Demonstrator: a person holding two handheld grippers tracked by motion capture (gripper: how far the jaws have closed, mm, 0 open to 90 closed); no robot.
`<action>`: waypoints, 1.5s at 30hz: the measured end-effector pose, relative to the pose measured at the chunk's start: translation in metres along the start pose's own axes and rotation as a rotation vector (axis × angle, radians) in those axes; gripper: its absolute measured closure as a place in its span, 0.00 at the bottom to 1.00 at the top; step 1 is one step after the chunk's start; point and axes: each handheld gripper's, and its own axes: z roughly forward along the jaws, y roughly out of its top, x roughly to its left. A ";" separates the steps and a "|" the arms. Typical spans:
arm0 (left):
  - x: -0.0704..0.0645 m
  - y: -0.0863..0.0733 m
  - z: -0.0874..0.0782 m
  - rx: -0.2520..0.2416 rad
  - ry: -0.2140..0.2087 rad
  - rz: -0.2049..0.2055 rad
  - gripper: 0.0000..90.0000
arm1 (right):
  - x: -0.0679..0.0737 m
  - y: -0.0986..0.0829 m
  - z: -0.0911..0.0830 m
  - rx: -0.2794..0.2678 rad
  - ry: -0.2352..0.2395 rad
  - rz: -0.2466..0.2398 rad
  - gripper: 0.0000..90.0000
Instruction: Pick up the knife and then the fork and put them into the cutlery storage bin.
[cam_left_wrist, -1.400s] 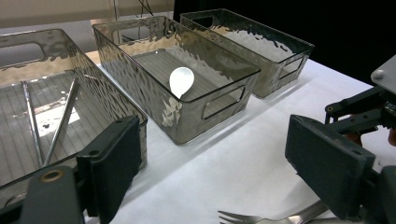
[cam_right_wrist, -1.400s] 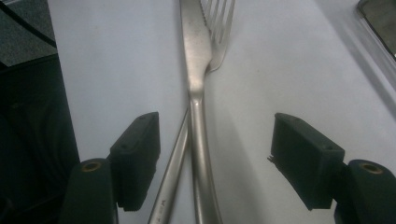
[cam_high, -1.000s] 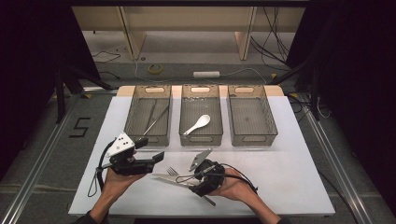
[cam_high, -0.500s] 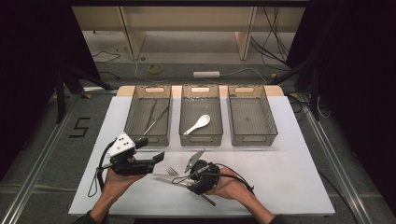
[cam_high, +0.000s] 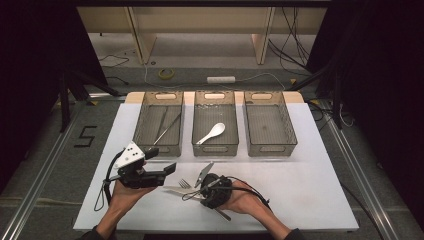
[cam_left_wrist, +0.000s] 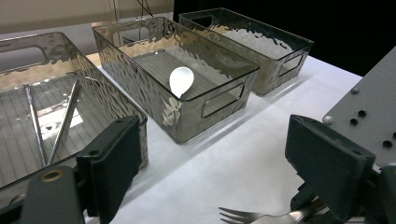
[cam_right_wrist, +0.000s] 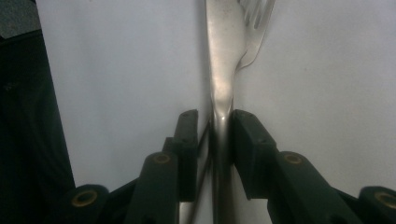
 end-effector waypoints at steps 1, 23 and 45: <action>0.000 0.000 0.000 0.001 0.000 0.001 0.20 | 0.000 0.000 0.000 -0.001 -0.001 -0.005 0.80; 0.000 0.000 0.000 0.001 0.002 0.004 0.20 | 0.001 0.002 -0.002 0.019 0.013 -0.004 0.90; 0.000 0.000 -0.001 -0.013 0.006 -0.003 0.20 | -0.028 -0.010 -0.047 -0.088 -0.018 0.061 0.90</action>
